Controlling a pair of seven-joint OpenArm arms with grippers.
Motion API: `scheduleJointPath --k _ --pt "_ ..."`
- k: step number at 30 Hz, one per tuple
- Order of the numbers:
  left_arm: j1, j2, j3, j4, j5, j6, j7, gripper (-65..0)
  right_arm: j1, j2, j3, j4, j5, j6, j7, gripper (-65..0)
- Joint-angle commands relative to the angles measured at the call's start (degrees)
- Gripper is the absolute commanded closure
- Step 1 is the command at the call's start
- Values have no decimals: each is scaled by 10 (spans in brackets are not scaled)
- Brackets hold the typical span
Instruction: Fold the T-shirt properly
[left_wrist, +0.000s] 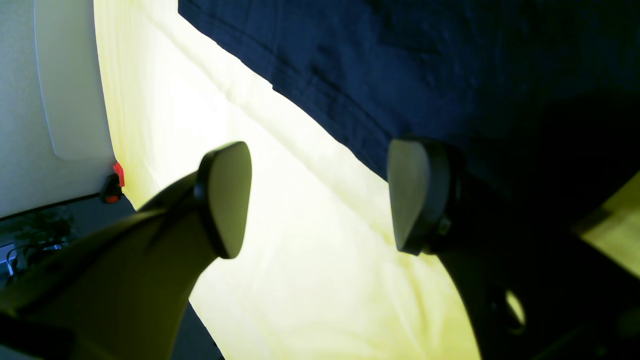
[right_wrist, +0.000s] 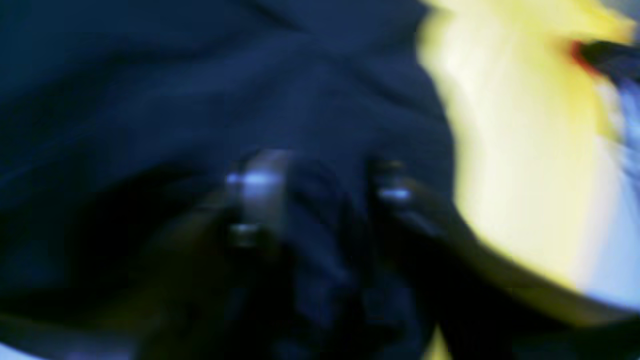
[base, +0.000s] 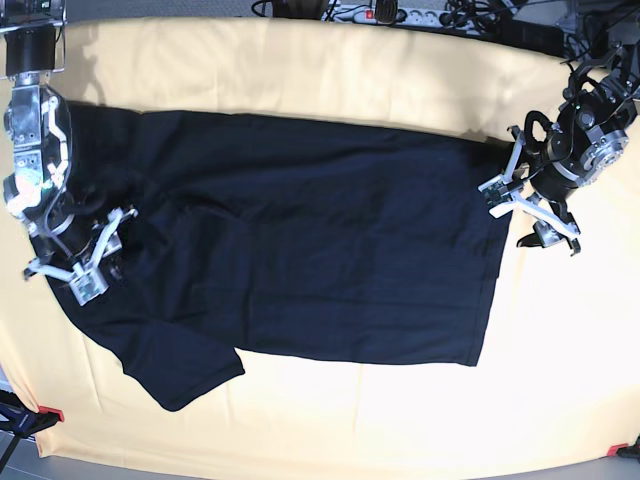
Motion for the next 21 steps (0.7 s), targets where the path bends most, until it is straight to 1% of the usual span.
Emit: scheduleJointPath --k 1,2,3,4,6,7,9,11,12,13,14,17,18,19,20,21 --pt "-8 -11 -6 7 6 7 -4 -429 24 15 6 9 -12 -33 -10 -436" --pt "-8 -11 -6 7 6 8 -4 -429 37 15 7 9 -14 -65 -35 -462" --pt "-8 -11 -6 7 6 15 -3 -428 47 16 7 9 -10 -85 -54 -463" --pt "-8 -11 -6 7 6 26 -4 -429 57 17 7 9 -6 -89 -66 -463" --pt "-8 -11 -6 7 9 51 -3 -428 69 16 7 9 21 -83 -75 -463" --pt "-8 -11 -6 7 13 66 1 -428 72 16 7 9 36 -75 -76 -463" --pt "-9 -11 -6 7 16 113 16 -428 75 16 7 9 61 -66 -80 -463" --pt "-10 -11 -6 7 17 155 33 -428 75 16 7 9 84 -54 -96 -462" --pt "-10 -11 -6 7 16 165 40 -428 75 16 7 9 94 -44 -108 -462" --pt "-9 -11 -6 7 9 162 43 -428 75 16 7 9 105 -30 -118 -462" --pt "-10 -11 -6 7 2 143 45 -428 75 16 7 9 118 -10 -126 -460" --pt "-9 -11 -6 7 -14 36 45 -428 75 17 7 10 176 77 -156 -460" --pt "-9 -11 -6 7 -16 -4 44 -428 75 21 7 13 213 110 -176 -460" --pt "-9 -12 -6 7 -17 -44 43 -428 71 29 7 17 262 139 -199 -456" --pt "-9 -13 -6 9 -20 -86 43 -428 67 37 7 24 309 164 -224 -443" --pt "-9 -15 -6 11 -27 -123 41 -428 63 47 7 33 351 181 -250 -430"
